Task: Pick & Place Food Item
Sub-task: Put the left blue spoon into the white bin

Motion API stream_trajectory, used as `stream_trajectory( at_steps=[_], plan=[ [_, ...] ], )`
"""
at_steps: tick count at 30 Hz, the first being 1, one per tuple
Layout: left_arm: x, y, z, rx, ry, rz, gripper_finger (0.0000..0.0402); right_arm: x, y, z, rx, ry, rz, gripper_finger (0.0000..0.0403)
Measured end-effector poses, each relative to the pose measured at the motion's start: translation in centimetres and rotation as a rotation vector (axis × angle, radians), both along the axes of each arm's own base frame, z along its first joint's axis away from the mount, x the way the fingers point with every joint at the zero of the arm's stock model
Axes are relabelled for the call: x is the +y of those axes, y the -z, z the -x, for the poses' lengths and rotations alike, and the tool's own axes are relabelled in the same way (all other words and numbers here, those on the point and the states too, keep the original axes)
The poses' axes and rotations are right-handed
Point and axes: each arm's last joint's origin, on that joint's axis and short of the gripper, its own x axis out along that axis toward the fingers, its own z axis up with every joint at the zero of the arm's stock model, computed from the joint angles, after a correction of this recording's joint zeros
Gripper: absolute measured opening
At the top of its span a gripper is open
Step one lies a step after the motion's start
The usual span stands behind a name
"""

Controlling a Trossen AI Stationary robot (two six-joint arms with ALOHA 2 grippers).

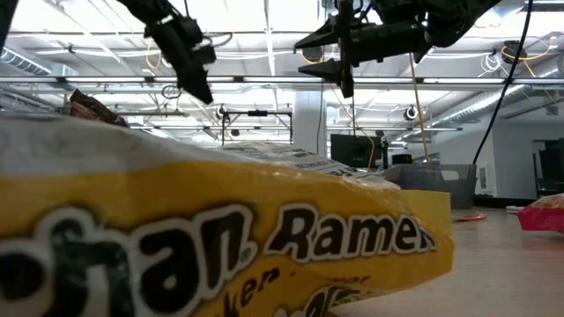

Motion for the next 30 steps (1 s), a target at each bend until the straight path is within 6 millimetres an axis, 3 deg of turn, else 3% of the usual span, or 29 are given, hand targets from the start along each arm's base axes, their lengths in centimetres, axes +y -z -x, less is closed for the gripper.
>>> stream_trajectory(
  at_steps=[8, 14, 18, 21, 24, 30],
  plan=[
    [-4.4, -3.8, -0.2, -0.132, -0.031, -0.004, 0.0173, 0.0, 0.0, 0.0, 0.0, 0.002, 0.0, 0.0212],
    [-6.2, -4.4, -1.5, -0.177, -0.015, 0.038, 0.0173, 0.2, 0.0, -0.1, -0.006, -0.002, -0.063, 0.0212],
    [-7.6, -4.2, -2.7, -0.221, -0.063, 0.184, 0.0173, 0.3, 0.1, -0.1, -0.003, -0.008, -0.115, 0.0212],
    [-8.8, -4.4, -3.6, -0.282, 0.008, 0.304, 0.0173, 0.4, 0.2, -0.1, 0.009, -0.056, -0.132, 0.0212],
    [-10.6, -5.3, -4.0, -0.35, 0.086, 0.367, 0.0173, 0.7, 0.3, -0.1, 0.027, -0.135, -0.143, 0.0212],
    [-15.1, -7.7, -3.4, -0.392, 0.1, 0.334, 0.0173, 2.0, 1.0, -0.3, 0.092, -0.219, -0.175, 0.0212]
  ],
)
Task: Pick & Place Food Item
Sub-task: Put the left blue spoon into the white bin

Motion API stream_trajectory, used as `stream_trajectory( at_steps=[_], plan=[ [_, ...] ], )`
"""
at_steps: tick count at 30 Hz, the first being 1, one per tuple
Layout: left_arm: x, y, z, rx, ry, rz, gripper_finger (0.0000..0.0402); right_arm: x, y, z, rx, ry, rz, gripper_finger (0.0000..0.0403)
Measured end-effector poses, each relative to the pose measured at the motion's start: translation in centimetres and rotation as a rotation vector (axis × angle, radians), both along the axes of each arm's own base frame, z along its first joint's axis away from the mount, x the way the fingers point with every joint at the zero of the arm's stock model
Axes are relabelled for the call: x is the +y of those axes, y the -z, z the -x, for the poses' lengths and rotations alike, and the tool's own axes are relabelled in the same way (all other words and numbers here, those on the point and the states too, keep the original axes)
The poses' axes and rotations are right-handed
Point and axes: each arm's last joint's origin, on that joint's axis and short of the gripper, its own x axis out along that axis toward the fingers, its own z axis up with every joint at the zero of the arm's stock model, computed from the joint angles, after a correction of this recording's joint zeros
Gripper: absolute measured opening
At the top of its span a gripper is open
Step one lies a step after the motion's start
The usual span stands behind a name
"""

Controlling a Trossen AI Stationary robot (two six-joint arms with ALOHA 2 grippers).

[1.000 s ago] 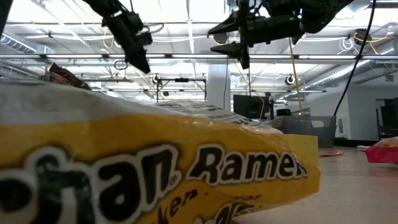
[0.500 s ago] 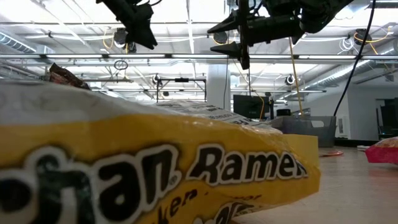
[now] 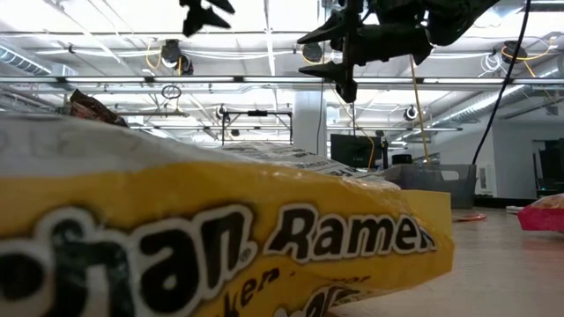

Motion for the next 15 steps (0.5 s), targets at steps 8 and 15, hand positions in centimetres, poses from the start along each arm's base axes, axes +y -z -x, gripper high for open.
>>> stream_trajectory(
  at_steps=[8, 15],
  plan=[
    [-6.5, -3.5, 3.2, -0.125, 0.016, -0.034, 0.0173, 3.5, 1.3, -0.5, 0.031, -0.101, 0.051, 0.0212],
    [-10.7, -4.9, 5.9, -0.195, 0.008, -0.01, 0.0173, 5.6, 3.5, 0.0, -0.001, -0.076, 0.075, 0.0212]
  ],
)
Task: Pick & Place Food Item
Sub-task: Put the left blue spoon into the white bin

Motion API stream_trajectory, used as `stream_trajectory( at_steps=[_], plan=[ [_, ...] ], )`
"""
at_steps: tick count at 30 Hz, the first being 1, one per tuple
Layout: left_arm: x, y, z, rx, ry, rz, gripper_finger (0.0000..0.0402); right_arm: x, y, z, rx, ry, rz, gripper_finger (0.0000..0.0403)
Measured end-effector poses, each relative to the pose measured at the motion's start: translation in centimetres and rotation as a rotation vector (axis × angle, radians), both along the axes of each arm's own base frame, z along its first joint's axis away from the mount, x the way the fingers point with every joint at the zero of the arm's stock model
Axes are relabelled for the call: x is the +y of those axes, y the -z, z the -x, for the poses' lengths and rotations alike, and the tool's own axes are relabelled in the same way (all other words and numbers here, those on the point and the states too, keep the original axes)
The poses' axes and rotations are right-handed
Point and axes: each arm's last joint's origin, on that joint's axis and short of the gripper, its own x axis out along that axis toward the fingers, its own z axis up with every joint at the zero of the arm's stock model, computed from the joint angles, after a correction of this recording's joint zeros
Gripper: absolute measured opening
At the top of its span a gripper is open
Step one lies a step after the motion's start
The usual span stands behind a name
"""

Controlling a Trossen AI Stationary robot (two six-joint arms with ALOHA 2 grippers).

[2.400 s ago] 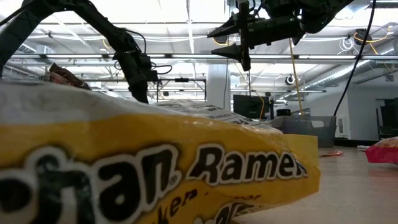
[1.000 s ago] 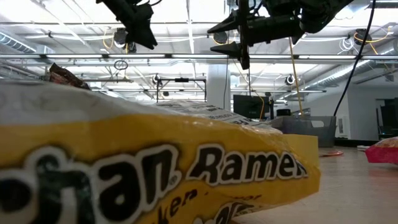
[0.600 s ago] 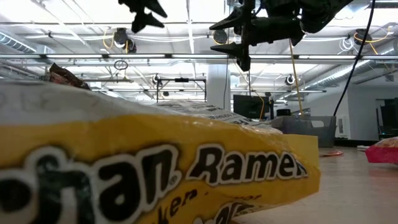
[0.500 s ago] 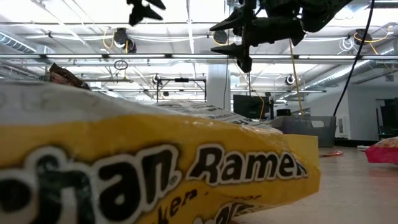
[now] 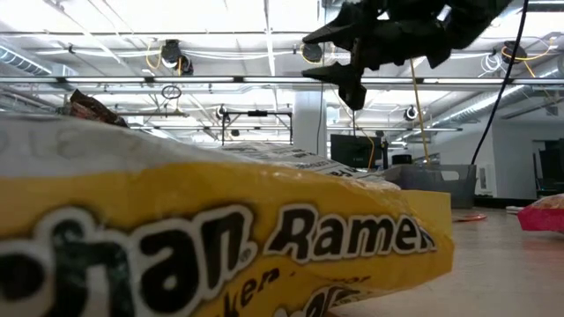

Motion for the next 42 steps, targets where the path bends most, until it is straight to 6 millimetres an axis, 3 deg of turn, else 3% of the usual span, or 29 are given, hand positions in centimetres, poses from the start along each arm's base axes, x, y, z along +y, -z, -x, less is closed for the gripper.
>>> stream_trajectory(
  at_steps=[5, 9, 18, 27, 35, 42],
  plan=[
    [-1.9, 0.1, 1.7, -0.01, -0.056, 0.004, 0.0173, 0.4, 0.8, 0.9, -0.145, 0.067, -0.036, 0.0212],
    [-2.8, 1.5, 2.2, 0.025, -0.081, -0.003, 0.0173, 0.5, 1.4, 1.9, -0.24, 0.079, -0.077, 0.0212],
    [-4.0, 7.8, 2.9, 0.182, -0.061, 0.061, 0.0173, 0.0, 1.6, 3.2, -0.383, 0.276, -0.114, 0.0212],
    [-4.8, 13.4, 5.5, 0.275, 0.027, 0.203, 0.0173, -1.1, 1.2, 3.5, -0.436, 0.448, -0.085, 0.0212],
    [-4.5, 15.1, 9.3, 0.396, 0.053, 0.279, 0.0173, -1.9, 1.3, 3.7, -0.442, 0.551, -0.136, 0.0212],
    [-4.5, 15.9, 10.6, 0.509, 0.064, 0.305, 0.0173, -1.5, 1.3, 3.6, -0.442, 0.554, -0.139, 0.0212]
  ],
)
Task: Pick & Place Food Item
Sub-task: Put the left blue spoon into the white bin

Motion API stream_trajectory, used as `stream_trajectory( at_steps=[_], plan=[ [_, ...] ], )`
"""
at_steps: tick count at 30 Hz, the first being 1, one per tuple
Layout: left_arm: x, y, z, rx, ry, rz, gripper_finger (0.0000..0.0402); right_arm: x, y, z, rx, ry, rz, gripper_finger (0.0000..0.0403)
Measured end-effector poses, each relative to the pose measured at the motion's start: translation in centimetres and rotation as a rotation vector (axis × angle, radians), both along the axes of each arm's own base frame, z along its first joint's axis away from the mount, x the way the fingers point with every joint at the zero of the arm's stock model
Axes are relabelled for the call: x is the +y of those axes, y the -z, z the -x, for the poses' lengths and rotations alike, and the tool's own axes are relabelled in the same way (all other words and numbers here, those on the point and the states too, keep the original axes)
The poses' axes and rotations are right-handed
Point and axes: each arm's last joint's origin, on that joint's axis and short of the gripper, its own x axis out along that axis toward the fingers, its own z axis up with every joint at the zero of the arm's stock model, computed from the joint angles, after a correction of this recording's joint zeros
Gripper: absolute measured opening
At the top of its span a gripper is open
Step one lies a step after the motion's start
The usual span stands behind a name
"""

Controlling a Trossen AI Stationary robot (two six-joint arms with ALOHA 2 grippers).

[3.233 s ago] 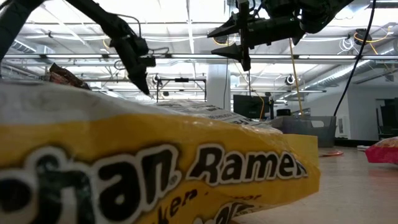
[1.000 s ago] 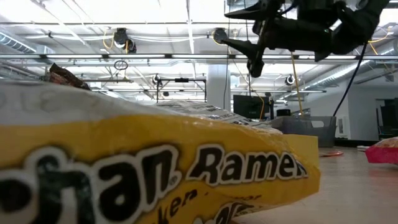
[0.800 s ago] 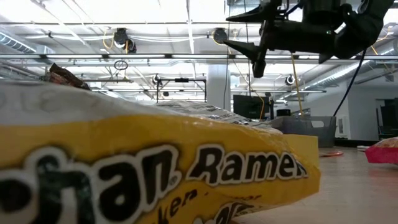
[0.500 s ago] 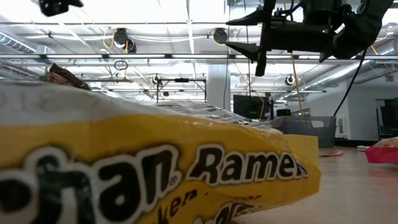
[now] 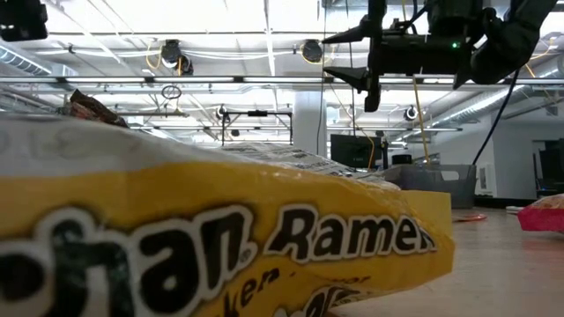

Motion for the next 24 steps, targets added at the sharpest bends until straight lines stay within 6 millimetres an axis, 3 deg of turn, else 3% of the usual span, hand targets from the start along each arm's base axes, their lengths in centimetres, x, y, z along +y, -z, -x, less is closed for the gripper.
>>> stream_trajectory(
  at_steps=[8, 16, 20, 24],
  plan=[
    [0.0, 0.6, -0.2, 0.104, 0.036, -0.042, 0.0173, 1.0, 0.0, -0.1, 0.01, 0.099, -0.003, 0.0212],
    [-0.2, 1.0, -1.5, 0.172, 0.15, -0.132, 0.0173, 2.8, 0.0, -0.3, 0.012, 0.032, 0.005, 0.0212],
    [-0.6, 2.9, -2.2, 0.248, 0.241, -0.095, 0.0172, 3.5, 0.0, -0.3, 0.018, 0.039, 0.011, 0.0212],
    [-1.0, 6.2, -2.9, 0.341, 0.283, 0.011, 0.0172, 3.7, 0.0, -0.3, 0.019, 0.044, 0.009, 0.0212]
  ],
)
